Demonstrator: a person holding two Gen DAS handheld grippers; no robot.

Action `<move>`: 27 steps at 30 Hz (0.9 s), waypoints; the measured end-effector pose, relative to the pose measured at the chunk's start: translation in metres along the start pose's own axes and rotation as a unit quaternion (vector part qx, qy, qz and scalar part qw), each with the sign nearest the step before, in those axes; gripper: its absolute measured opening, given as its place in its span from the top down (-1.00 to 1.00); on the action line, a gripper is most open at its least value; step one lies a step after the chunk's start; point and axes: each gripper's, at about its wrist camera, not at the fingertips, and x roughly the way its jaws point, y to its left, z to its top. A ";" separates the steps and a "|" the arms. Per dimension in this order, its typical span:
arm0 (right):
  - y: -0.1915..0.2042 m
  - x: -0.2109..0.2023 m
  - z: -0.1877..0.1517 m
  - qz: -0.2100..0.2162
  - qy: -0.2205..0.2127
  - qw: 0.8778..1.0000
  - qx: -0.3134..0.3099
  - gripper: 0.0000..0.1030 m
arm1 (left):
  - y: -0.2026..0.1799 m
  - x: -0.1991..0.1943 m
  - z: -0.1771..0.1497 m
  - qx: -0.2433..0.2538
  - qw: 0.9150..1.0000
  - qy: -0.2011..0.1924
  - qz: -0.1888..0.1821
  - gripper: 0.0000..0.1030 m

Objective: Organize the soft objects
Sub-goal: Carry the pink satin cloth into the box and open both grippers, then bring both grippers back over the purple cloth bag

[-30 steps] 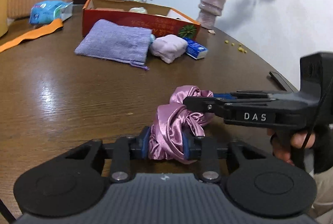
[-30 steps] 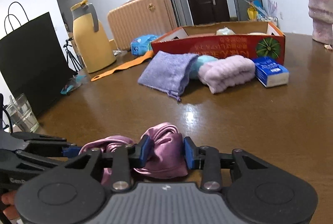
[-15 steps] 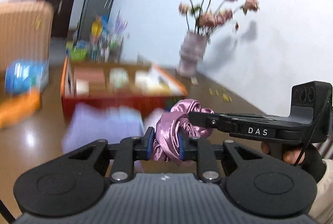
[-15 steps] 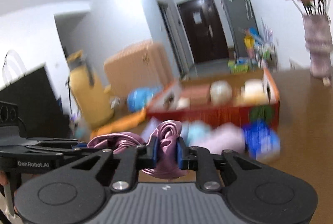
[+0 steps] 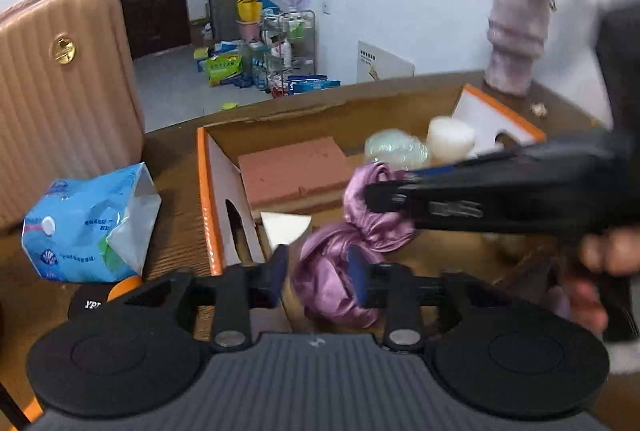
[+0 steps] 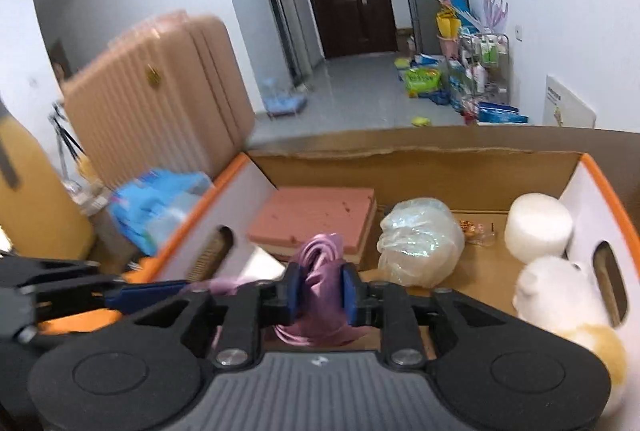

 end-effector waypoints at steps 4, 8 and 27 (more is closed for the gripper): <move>0.003 0.013 -0.005 0.015 0.015 1.000 -0.010 0.17 | 0.009 -0.007 -0.006 -0.005 1.000 -0.012 -0.009 0.04; -0.001 -0.008 0.000 0.028 -0.003 1.000 -0.009 0.09 | 0.014 -0.023 -0.002 -0.018 1.000 -0.017 0.003 0.04; -0.095 -0.240 -0.081 -0.078 -0.097 0.992 -0.019 -0.47 | -0.005 -0.182 -0.057 -0.060 0.993 -0.097 0.038 -0.45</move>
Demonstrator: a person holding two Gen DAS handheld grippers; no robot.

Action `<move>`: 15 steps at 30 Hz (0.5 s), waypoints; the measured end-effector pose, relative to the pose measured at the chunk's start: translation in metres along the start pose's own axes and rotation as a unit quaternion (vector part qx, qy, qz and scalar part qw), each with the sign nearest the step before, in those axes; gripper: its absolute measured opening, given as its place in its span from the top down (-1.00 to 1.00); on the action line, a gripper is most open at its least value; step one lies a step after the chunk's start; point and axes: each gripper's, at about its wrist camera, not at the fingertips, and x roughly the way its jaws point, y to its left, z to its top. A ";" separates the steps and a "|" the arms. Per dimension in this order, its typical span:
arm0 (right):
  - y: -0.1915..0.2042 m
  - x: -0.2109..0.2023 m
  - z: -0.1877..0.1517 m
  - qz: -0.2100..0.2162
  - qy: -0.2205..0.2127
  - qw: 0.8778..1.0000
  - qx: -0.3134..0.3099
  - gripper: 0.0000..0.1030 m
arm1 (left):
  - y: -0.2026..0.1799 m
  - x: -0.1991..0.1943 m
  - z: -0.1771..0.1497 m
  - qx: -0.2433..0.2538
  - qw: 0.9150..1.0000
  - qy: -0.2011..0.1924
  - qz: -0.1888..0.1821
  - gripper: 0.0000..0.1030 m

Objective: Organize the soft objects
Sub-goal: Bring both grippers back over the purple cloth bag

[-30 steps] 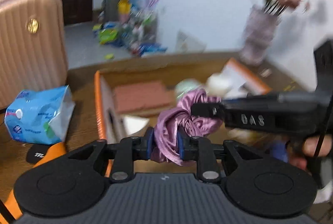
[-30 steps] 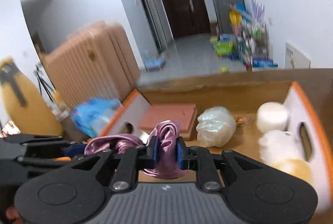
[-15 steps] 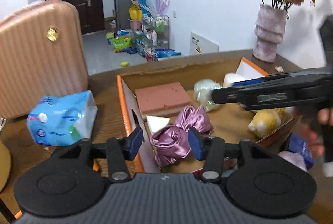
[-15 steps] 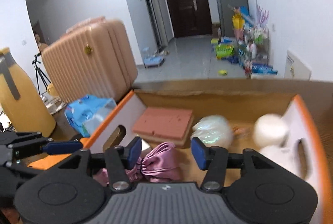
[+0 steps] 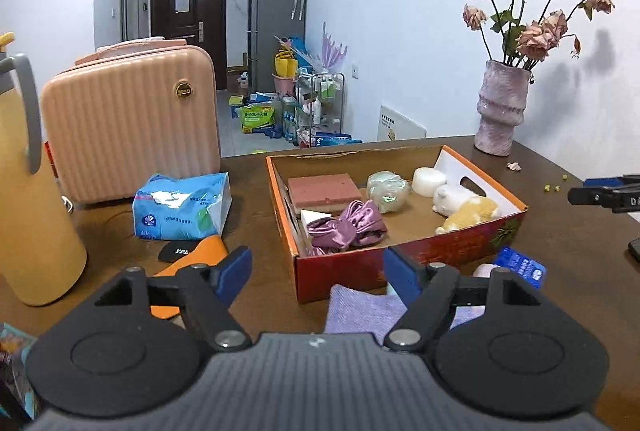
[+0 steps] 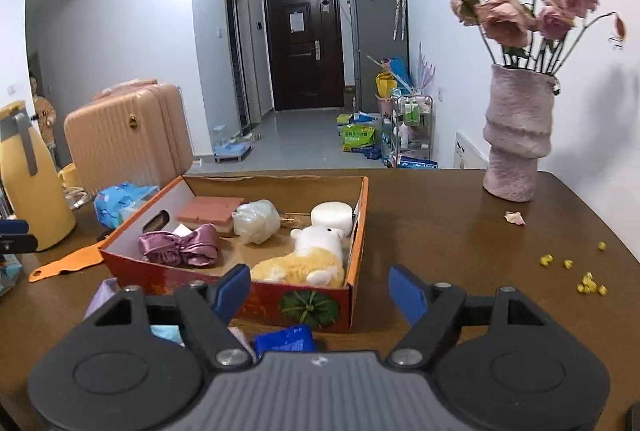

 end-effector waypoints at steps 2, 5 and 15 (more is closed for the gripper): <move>0.004 -0.014 -0.003 0.007 -0.014 1.000 0.001 -0.47 | -0.006 -0.011 -0.004 -0.001 1.000 -0.006 0.000 -0.46; 0.017 -0.036 -0.014 0.019 -0.037 0.999 -0.008 -0.47 | -0.012 -0.028 -0.017 -0.009 1.000 -0.012 -0.007 -0.51; 0.064 -0.104 -0.115 0.045 -0.044 0.996 -0.059 -0.48 | -0.039 -0.085 -0.117 -0.041 0.999 -0.013 -0.004 -0.60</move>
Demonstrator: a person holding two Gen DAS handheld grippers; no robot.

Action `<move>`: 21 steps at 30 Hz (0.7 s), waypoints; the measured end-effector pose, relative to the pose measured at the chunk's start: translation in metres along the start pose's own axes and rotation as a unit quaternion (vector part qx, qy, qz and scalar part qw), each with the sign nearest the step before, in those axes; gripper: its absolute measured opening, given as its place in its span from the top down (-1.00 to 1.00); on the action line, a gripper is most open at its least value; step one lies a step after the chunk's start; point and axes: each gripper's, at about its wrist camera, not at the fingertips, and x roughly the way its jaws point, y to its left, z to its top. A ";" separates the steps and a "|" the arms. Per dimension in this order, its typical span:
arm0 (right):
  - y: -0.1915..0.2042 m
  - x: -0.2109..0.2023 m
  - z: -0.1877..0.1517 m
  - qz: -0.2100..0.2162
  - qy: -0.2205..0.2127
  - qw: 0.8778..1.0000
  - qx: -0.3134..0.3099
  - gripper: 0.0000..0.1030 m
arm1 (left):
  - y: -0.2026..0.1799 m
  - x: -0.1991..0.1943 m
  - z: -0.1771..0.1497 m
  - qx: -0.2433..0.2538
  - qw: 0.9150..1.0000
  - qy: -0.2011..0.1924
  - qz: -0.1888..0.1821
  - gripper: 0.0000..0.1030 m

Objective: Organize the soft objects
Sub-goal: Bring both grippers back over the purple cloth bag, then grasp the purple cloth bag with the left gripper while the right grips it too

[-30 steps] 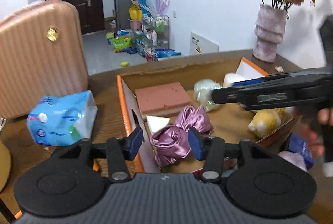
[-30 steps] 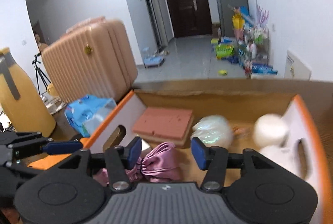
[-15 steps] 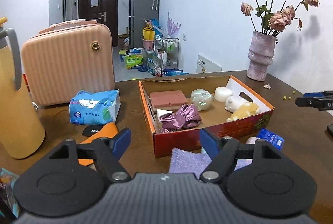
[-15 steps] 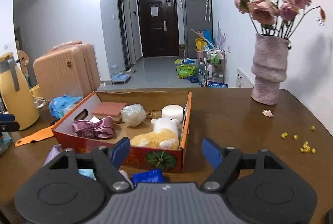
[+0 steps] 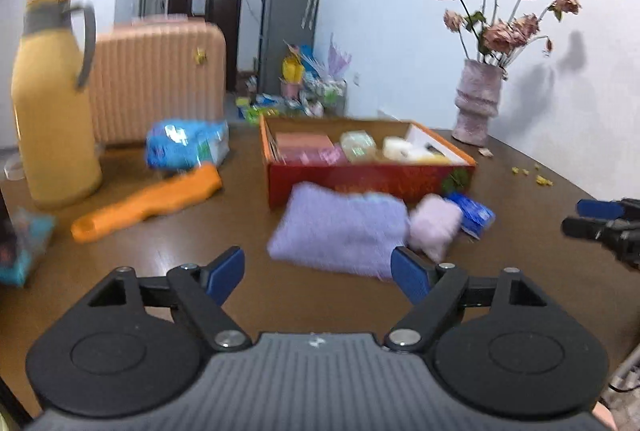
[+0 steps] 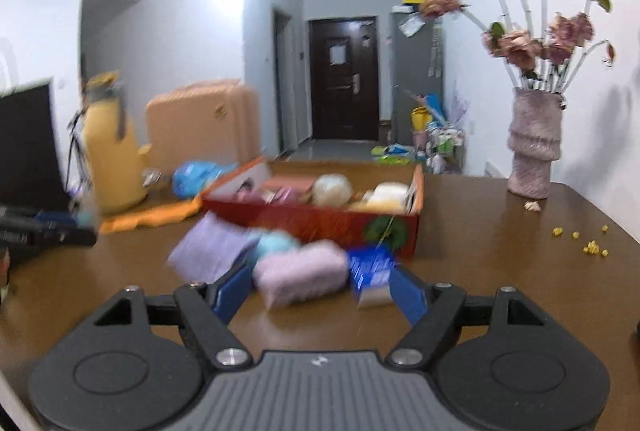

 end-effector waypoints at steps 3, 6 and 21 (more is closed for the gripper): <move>0.009 -0.002 -0.010 0.009 0.023 1.000 -0.012 -0.48 | 0.005 0.010 -0.012 -0.004 1.000 0.019 0.007 -0.58; 0.012 0.003 -0.009 0.028 0.025 0.999 0.007 -0.48 | 0.013 0.023 -0.010 -0.020 0.999 0.026 0.004 -0.55; 0.061 0.173 0.006 0.103 0.091 0.984 0.110 -0.20 | 0.074 0.170 0.026 -0.125 0.989 0.046 -0.059 -0.33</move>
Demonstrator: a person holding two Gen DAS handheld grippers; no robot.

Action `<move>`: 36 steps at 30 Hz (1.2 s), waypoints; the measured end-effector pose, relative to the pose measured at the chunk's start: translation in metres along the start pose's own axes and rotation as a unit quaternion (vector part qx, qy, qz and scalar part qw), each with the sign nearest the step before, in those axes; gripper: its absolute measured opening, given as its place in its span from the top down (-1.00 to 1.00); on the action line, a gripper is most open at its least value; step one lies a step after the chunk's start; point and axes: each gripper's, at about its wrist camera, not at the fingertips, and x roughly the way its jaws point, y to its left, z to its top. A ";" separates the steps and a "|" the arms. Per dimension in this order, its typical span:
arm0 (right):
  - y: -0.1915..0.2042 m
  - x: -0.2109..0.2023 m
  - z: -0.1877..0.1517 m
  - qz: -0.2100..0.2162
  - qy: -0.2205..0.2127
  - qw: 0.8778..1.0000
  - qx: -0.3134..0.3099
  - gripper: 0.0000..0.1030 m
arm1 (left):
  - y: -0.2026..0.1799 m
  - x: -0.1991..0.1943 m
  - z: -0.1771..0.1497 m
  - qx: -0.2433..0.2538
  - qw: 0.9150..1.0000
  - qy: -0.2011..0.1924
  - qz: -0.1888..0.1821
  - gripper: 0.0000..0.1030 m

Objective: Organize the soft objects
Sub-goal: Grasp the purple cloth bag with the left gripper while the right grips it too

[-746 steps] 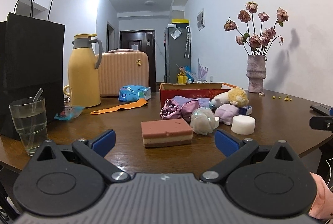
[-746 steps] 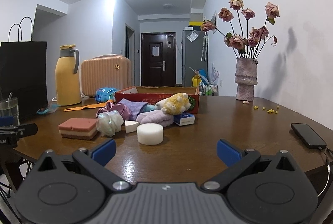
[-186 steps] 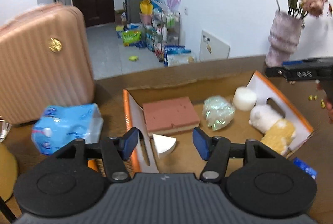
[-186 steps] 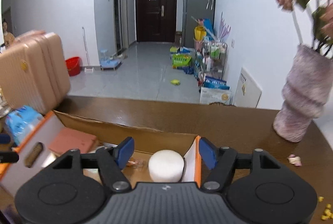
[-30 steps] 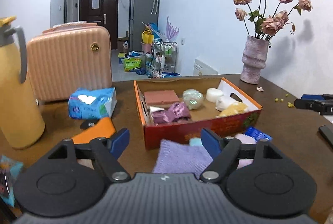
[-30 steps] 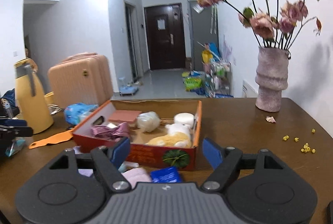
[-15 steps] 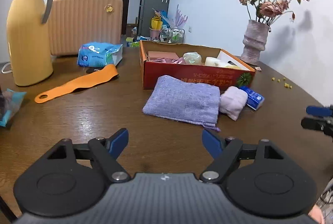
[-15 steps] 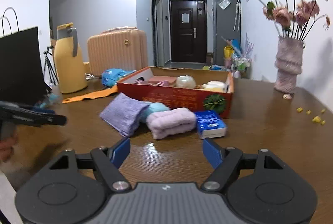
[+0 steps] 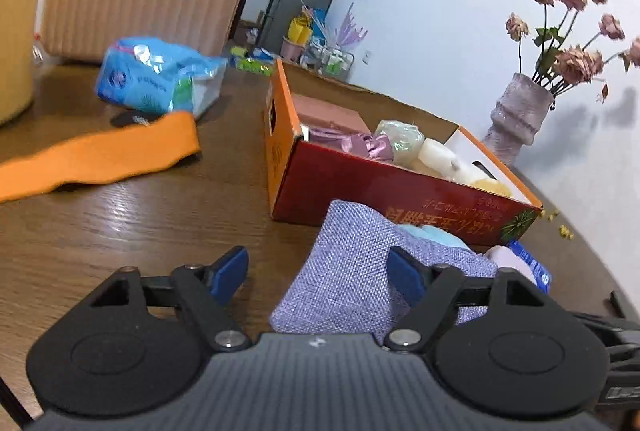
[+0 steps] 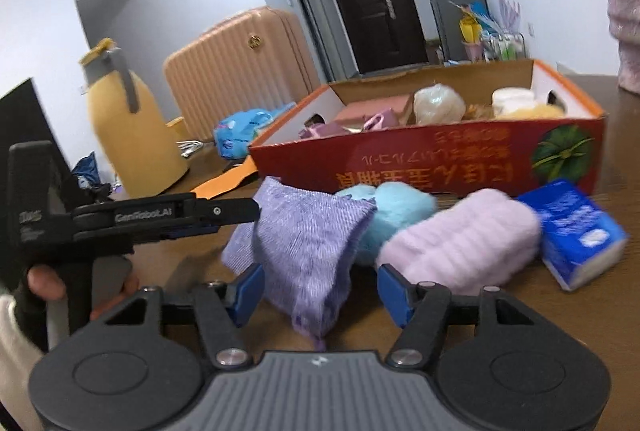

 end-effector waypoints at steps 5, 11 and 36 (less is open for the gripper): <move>0.005 0.023 0.001 0.006 0.005 1.000 -0.014 0.66 | 0.010 0.001 -0.001 -0.028 0.998 0.014 -0.052 0.66; 0.015 -0.015 -0.004 0.059 0.023 0.997 -0.046 0.86 | -0.021 -0.036 -0.016 0.012 0.999 0.026 -0.044 0.92; -0.030 -0.096 -0.068 -0.065 -0.023 0.998 -0.009 0.14 | -0.116 -0.096 -0.118 0.048 0.996 0.055 -0.052 0.61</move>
